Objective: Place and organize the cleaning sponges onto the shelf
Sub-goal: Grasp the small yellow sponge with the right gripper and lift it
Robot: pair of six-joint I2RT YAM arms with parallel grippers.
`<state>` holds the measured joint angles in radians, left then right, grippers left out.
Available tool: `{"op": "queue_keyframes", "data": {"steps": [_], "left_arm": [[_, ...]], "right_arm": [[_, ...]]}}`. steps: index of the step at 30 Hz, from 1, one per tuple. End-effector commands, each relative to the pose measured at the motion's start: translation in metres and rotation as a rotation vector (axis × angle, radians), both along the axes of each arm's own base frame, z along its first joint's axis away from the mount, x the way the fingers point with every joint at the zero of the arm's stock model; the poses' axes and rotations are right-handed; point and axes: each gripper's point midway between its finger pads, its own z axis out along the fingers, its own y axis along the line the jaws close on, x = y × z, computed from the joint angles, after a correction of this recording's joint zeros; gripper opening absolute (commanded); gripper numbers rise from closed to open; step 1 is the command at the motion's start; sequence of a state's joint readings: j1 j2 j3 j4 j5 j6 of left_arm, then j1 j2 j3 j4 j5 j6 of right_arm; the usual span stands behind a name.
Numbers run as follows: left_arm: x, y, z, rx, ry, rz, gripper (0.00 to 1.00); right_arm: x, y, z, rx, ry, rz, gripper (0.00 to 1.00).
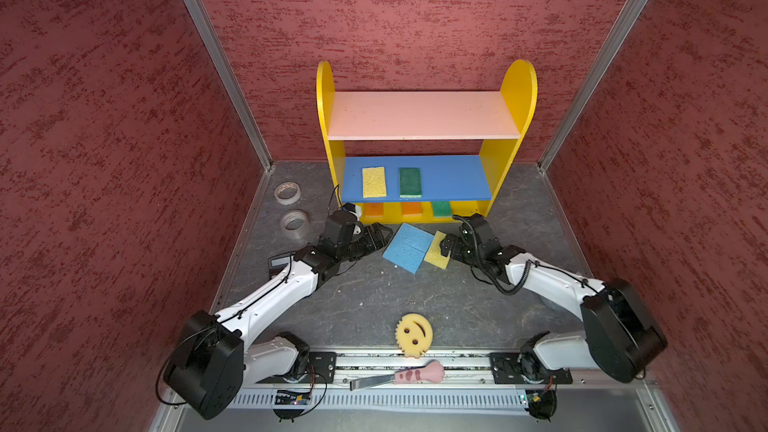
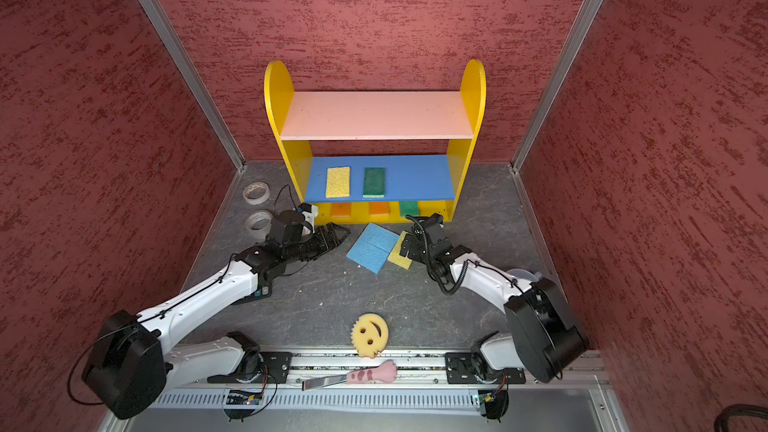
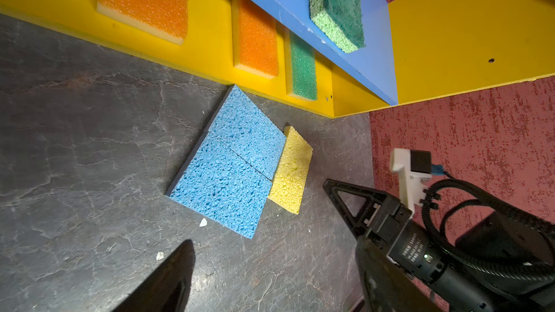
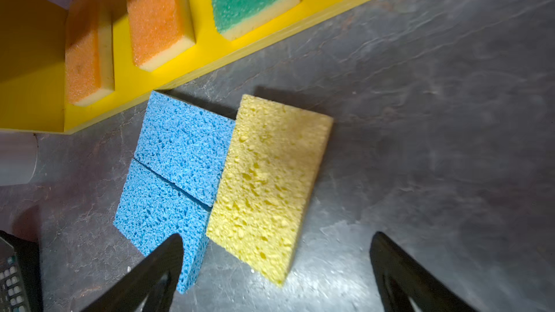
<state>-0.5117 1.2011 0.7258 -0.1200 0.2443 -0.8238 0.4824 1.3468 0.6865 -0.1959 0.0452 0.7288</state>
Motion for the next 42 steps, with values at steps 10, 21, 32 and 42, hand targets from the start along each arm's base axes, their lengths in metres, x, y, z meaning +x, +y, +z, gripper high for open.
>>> {"op": "queue_keyframes", "data": {"steps": [10, 21, 32, 42], "left_arm": [[0.0, -0.011, -0.007, -0.017, 0.017, -0.031, 0.83], [0.0, -0.011, -0.013, -0.009, 0.033, -0.03, 0.83], [0.015, -0.047, 0.026, -0.118, -0.058, -0.138, 0.89], [0.022, -0.079, 0.053, -0.225, -0.114, -0.199, 0.89]], "right_arm": [[0.02, 0.014, -0.029, 0.061, 0.052, -0.009, 0.49], [0.024, 0.017, -0.044, 0.06, 0.068, 0.014, 0.0], [0.02, 0.039, 0.041, 0.072, -0.089, 0.262, 0.0], [0.007, 0.099, 0.115, 0.365, -0.211, 0.457, 0.0]]}}
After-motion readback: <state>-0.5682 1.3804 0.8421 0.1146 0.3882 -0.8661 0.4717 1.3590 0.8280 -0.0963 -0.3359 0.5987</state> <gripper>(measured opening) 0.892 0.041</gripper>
